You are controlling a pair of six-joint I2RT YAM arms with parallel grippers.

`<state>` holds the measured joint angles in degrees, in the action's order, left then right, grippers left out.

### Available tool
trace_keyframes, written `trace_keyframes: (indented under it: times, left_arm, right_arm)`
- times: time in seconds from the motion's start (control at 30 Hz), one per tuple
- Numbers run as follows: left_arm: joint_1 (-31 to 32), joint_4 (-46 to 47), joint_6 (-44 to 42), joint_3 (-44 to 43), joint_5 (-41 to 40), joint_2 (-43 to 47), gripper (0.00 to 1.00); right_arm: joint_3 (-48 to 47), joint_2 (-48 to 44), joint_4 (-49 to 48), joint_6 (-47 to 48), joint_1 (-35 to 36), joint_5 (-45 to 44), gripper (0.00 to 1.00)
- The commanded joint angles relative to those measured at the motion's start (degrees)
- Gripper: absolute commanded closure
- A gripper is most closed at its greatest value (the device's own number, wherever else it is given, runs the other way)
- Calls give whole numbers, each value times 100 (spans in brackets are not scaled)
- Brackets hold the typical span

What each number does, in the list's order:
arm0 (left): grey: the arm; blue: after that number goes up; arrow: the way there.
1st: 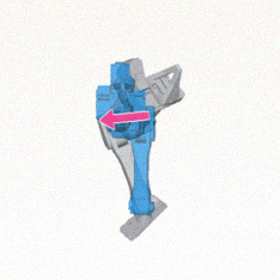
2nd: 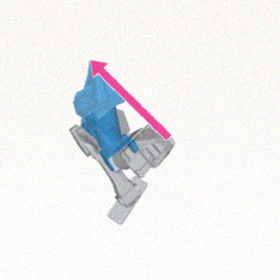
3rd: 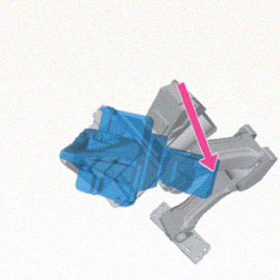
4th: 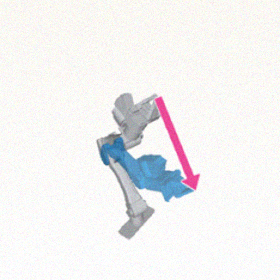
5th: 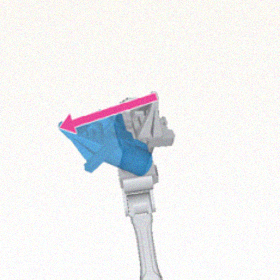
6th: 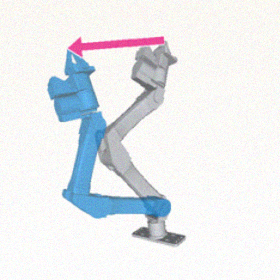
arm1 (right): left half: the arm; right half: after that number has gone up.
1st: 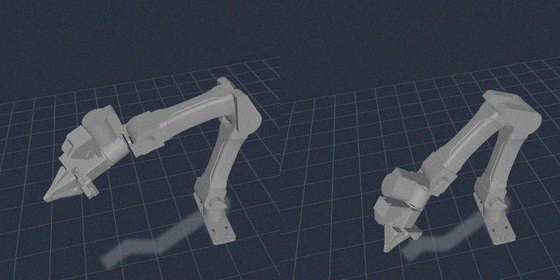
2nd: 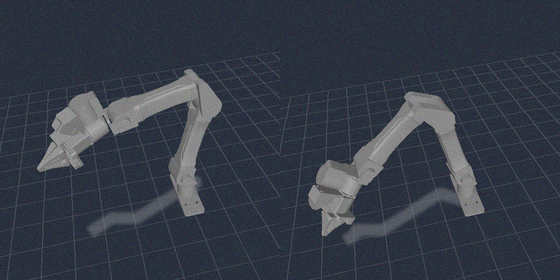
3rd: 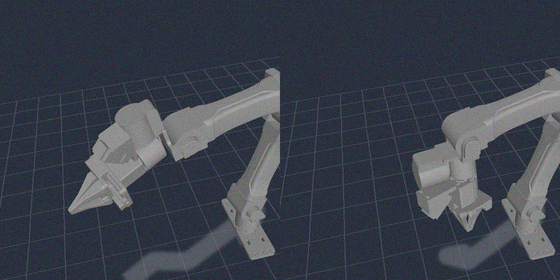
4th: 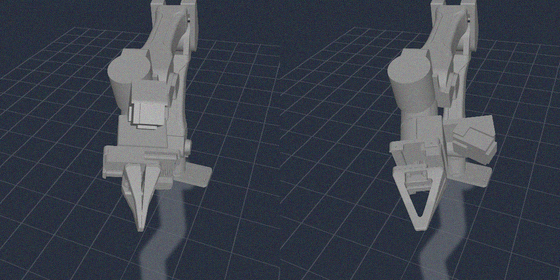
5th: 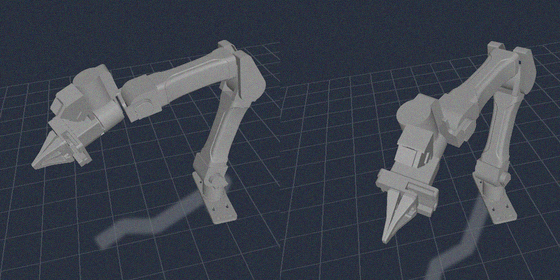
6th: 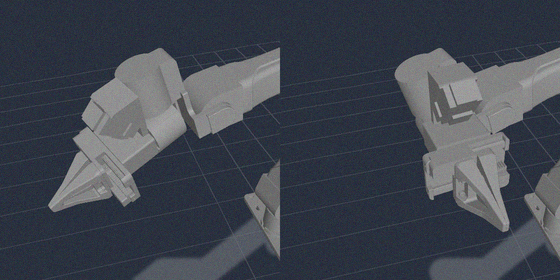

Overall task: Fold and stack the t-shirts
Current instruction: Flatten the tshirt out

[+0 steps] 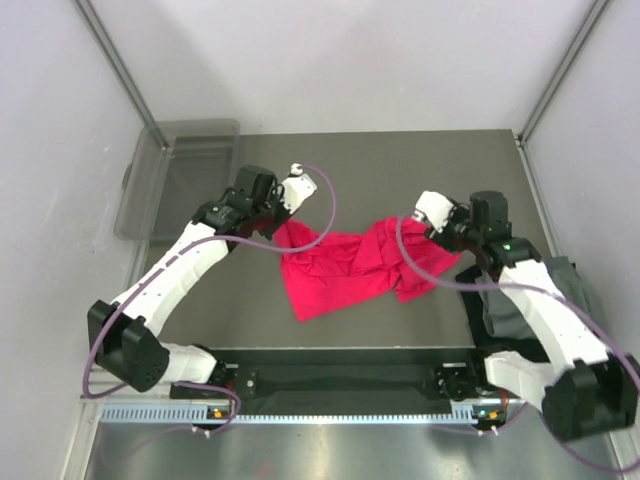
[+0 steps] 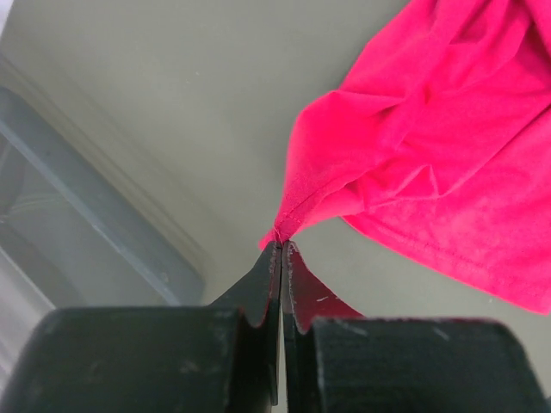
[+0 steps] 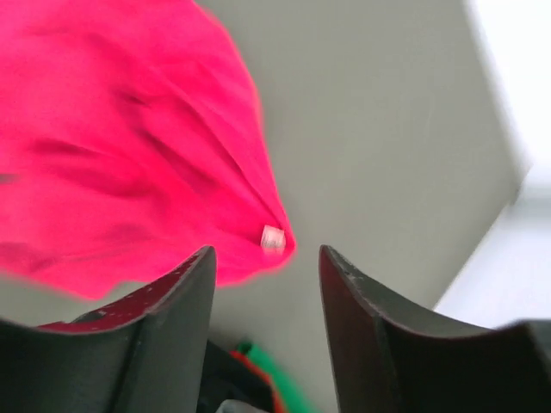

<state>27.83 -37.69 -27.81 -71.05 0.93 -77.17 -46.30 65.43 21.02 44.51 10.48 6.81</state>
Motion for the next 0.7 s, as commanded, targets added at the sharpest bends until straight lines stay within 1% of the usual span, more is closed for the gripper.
trace_keyframes:
  times: [0.0, 0.03, 0.07, 0.1, 0.13, 0.17, 0.2, 0.23, 0.3, 0.37, 0.47, 0.67]
  left_arm:
    - [-50, 534, 276, 187, 4, 53, 100]
    - [-67, 570, 320, 222, 39, 53, 100]
    - [-155, 605, 433, 266, 91, 44, 100]
    - [-199, 631, 504, 328, 248, 26, 100]
    - [-269, 692, 566, 346, 337, 17, 100]
    - [-444, 710, 697, 363, 416, -26, 100]
    - [-550, 711, 759, 355, 626, -27, 100]
    - [-751, 728, 821, 355, 706, -35, 100]
    - [-972, 737, 909, 363, 829, -9, 100]
    - [-1060, 763, 918, 398, 839, 52, 100]
    - [-1174, 807, 935, 547, 830, 254, 100]
    - [-1377, 860, 1015, 715, 935, 430, 100]
  right_arm:
    - [-377, -647, 1362, 1706, 583, 2104, 50]
    - [-527, -384, 1518, 1745, 752, 2184, 51]
    - [-607, -330, 1537, 1789, 902, 2202, 52]
    - [-599, -259, 1502, 2015, 1251, 2132, 52]
    - [-643, -24, 1493, 2148, 1446, 1992, 52]
    - [-669, 135, 1511, 2280, 1657, 1626, 53]
    - [-678, 285, 1467, 2525, 2016, 1448, 55]
    - [-661, 504, 1389, 2606, 2141, 1229, 56]
    - [-809, 820, 1178, 2633, 2439, 1121, 60]
    - [-924, 1050, 1115, 2668, 2572, 1017, 61]
    - [-872, 1340, 940, 2984, 2810, 726, 62]
    - [-722, 1692, 659, 3160, 2863, 515, 62]
